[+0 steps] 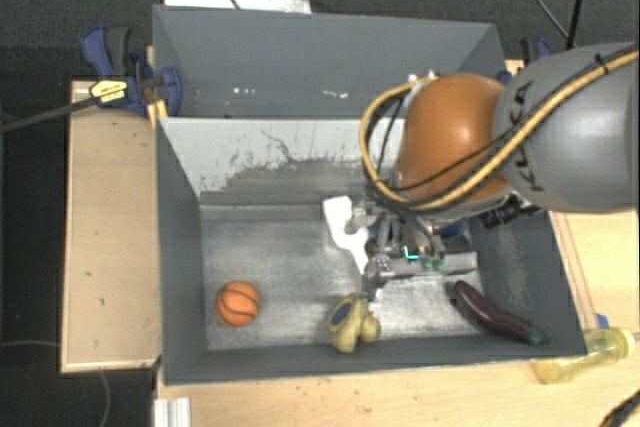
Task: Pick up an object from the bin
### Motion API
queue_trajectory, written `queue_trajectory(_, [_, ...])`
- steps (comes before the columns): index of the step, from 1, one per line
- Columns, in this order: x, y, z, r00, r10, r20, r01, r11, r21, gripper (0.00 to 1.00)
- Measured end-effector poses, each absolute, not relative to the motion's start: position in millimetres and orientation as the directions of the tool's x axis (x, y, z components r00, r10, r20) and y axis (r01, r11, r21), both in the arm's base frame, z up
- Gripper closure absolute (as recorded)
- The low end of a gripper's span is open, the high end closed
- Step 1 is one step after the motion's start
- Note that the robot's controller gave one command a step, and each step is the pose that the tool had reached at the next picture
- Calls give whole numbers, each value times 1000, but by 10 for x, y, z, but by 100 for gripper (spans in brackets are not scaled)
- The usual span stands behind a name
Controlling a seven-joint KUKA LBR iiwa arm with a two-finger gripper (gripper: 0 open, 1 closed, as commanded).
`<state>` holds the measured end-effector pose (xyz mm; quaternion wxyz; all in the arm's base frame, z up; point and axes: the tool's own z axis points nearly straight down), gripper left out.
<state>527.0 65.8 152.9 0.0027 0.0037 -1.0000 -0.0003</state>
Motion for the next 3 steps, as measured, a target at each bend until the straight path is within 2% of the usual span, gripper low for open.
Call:
queue_trajectory(1, [5289, 654, 1572, -1000, -6, -3, -6, 1000, 1, 0])
queue_trajectory(2, [5146, 264, 843, -999, -13, -53, -13, 1000, 0, 100])
queue_trajectory(3, [5145, 264, 842, -999, -11, -53, -11, 1000, 0, 100])
